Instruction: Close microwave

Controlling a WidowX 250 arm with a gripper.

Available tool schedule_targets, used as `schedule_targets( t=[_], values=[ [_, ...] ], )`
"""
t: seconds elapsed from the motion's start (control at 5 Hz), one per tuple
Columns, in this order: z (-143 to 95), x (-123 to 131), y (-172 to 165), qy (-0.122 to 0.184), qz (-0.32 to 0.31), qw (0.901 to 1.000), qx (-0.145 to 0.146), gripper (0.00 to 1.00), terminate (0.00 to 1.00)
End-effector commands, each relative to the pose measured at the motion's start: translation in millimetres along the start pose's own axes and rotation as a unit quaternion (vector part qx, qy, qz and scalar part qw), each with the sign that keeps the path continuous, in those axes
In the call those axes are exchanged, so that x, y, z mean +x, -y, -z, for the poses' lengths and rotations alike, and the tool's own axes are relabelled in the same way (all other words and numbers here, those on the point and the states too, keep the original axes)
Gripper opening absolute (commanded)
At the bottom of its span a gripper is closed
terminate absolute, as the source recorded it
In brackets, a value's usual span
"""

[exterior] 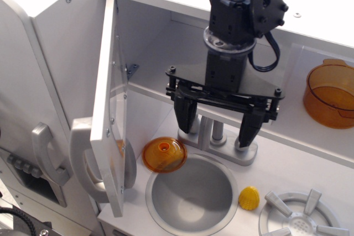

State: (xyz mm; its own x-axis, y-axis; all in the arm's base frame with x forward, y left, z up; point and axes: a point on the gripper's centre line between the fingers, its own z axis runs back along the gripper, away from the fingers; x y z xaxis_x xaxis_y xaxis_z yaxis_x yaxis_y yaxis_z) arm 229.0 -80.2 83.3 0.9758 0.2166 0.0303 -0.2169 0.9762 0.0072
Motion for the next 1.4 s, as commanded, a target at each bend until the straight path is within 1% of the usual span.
schedule_targets(
  t=[0.0,0.2,0.4,0.6,0.8,1.0,1.2],
  values=[
    [0.0,0.0,0.0,0.000,0.000,1.0000,0.000,1.00,0.00],
    [-31.0,-4.9,3.7,-0.005,-0.006,0.9994,-0.034,1.00,0.00],
    [-71.6,-15.9,-4.0,-0.001,-0.007,0.9972,-0.075,1.00,0.00],
    [-91.8,-30.3,-19.5,-0.002,0.013,0.9967,-0.080,1.00,0.00],
    [-118.2,-27.1,-51.9,0.016,0.011,0.9974,-0.069,1.00,0.00],
    [-115.3,-23.9,-83.9,0.025,0.001,0.9975,-0.067,1.00,0.00],
    [-103.2,-20.0,-107.7,0.028,0.006,0.9963,-0.081,1.00,0.00]
  ],
)
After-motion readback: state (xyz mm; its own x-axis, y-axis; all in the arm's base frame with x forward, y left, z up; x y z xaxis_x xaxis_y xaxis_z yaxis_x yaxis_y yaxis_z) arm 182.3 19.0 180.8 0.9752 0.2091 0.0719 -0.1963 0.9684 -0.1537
